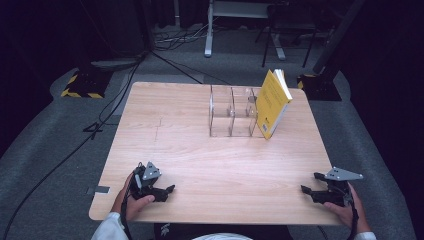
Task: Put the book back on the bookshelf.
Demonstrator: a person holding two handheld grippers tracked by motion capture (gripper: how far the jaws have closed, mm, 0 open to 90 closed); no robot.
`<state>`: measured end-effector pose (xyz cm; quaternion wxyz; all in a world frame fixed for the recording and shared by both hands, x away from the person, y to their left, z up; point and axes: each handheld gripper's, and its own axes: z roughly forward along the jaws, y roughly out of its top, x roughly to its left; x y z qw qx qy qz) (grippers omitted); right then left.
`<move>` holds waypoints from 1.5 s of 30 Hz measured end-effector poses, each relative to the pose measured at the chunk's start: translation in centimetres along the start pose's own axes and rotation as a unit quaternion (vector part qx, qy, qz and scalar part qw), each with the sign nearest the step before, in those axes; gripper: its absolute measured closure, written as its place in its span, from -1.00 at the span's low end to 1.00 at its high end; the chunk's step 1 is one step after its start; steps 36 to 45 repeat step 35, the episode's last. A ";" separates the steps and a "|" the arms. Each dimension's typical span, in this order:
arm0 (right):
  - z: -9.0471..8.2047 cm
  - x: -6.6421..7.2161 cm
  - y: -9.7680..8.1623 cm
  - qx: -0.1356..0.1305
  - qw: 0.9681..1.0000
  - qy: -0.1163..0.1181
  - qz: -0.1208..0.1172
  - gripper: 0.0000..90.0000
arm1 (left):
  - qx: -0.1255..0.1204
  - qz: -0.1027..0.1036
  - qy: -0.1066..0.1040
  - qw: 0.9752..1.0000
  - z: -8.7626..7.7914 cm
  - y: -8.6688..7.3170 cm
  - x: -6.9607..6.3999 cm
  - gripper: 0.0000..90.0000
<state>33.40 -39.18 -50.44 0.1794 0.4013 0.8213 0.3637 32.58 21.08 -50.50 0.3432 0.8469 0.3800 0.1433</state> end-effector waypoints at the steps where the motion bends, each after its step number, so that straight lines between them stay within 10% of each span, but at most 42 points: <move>1: 0.0 0.0 0.0 0.000 1.000 0.000 0.000 -0.55 | 0.000 -0.001 0.000 1.000 0.0 0.0 0.0 -0.67; 45: 0.0 0.1 0.0 0.000 1.000 -0.006 0.004 -0.55 | 0.000 -0.002 0.002 1.000 0.1 0.1 0.1 -0.68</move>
